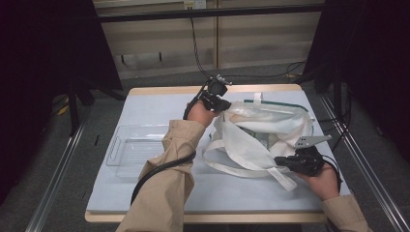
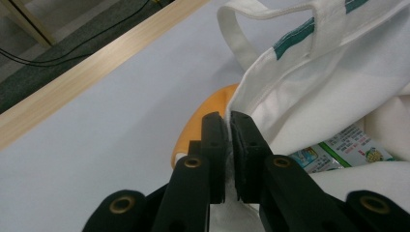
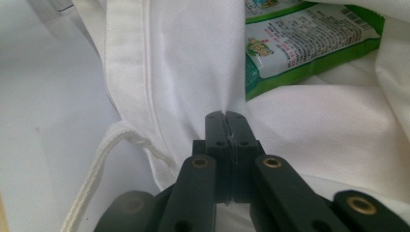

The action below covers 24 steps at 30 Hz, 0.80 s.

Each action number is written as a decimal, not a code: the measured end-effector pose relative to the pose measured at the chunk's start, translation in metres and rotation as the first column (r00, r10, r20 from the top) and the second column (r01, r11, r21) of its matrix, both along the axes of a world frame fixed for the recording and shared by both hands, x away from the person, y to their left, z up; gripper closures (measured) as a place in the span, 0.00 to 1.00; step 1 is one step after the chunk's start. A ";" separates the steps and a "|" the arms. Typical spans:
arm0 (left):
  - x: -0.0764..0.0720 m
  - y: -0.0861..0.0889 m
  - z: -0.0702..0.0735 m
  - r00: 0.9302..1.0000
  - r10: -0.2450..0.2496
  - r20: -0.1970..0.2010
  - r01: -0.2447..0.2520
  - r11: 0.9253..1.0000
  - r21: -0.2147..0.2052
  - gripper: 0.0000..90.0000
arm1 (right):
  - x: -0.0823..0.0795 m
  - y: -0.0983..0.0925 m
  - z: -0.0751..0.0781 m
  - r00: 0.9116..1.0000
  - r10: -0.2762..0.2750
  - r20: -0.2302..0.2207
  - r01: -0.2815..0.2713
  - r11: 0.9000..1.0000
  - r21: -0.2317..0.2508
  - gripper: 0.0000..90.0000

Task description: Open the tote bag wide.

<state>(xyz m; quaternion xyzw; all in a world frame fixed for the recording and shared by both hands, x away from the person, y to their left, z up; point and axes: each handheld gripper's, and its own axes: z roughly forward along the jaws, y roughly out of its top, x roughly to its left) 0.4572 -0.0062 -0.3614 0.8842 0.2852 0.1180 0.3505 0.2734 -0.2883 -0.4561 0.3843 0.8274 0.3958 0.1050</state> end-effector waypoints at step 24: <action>0.016 -0.004 -0.018 1.000 0.020 -0.008 -0.020 1.000 0.021 0.96 | -0.002 -0.002 -0.002 0.999 0.034 -0.015 -0.033 0.999 0.009 1.00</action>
